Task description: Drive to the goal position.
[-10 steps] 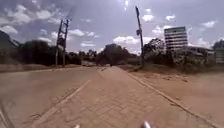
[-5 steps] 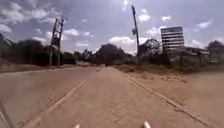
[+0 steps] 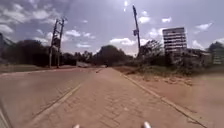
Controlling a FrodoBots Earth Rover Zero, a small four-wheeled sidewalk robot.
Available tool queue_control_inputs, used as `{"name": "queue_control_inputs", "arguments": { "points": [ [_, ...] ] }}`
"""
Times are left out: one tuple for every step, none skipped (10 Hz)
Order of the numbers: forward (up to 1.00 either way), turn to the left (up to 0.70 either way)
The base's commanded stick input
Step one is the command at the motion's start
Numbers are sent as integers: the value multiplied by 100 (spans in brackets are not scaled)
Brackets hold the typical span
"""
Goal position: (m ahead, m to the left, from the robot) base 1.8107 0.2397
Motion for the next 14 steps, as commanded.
{"name": "queue_control_inputs", "arguments": {
  "points": [
    [50,0],
    [50,0],
    [50,0],
    [50,0],
    [50,0],
    [50,0],
    [50,0],
    [50,0],
    [50,0],
    [50,0],
    [50,0],
    [50,0],
    [50,0],
    [50,0]
  ]
}}
